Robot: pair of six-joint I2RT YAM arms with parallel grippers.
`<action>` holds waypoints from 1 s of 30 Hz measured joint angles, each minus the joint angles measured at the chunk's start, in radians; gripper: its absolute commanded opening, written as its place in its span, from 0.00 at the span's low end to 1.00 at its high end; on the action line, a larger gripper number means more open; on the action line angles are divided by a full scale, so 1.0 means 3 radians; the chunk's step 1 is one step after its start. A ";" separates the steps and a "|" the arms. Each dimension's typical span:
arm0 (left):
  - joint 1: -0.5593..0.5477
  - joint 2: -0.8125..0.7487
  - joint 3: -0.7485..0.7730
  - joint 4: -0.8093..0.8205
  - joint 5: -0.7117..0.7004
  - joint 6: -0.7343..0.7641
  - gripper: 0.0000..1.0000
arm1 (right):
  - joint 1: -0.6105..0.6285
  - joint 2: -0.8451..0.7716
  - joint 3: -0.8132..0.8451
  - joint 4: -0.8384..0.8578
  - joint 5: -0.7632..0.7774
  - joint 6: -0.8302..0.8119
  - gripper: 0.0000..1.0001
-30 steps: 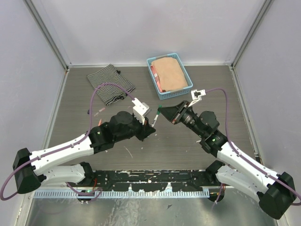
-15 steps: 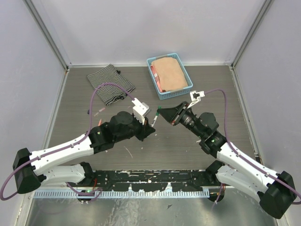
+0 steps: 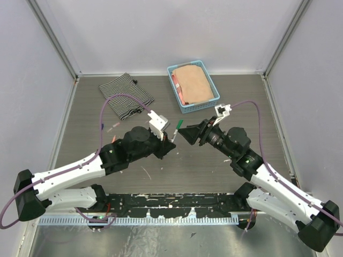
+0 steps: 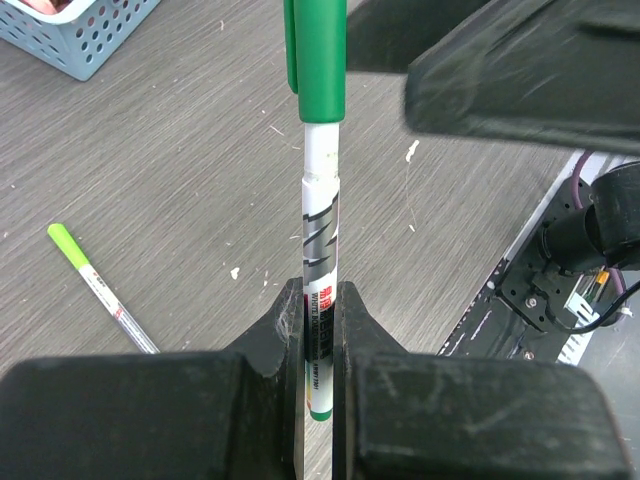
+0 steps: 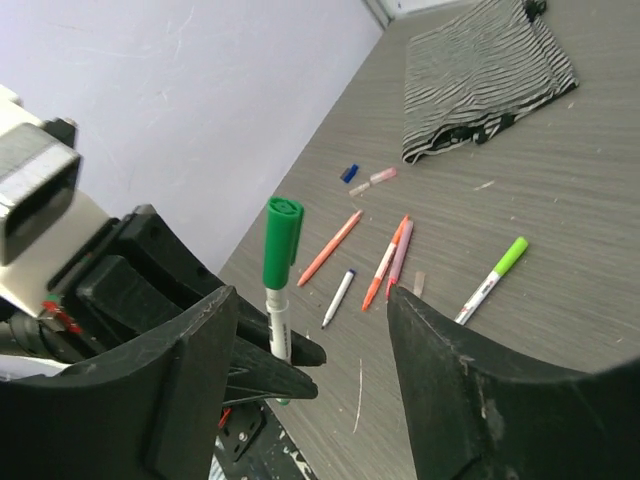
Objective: Insert the pens into the pen caps
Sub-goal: Insert the pen cap onto the pen, then press the pen cap onto the pen.
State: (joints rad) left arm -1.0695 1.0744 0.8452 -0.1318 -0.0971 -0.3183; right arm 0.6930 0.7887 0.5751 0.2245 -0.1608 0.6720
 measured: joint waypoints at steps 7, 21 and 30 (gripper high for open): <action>0.0000 -0.0001 0.0000 0.0000 -0.0019 0.0001 0.00 | 0.0000 -0.0156 0.0249 -0.0223 0.0193 -0.0074 0.72; 0.0000 -0.0005 0.0000 0.0000 -0.0001 0.0000 0.00 | 0.0000 0.0315 0.0632 -0.0477 0.0319 0.0106 0.58; 0.0000 -0.0005 0.0000 0.0000 0.0022 0.0000 0.00 | 0.0000 0.0379 0.0633 -0.0406 0.0289 0.0142 0.45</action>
State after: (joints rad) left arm -1.0695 1.0729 0.8452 -0.1318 -0.0906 -0.3183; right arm 0.6930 0.9024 0.7650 0.1028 -0.0742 0.7147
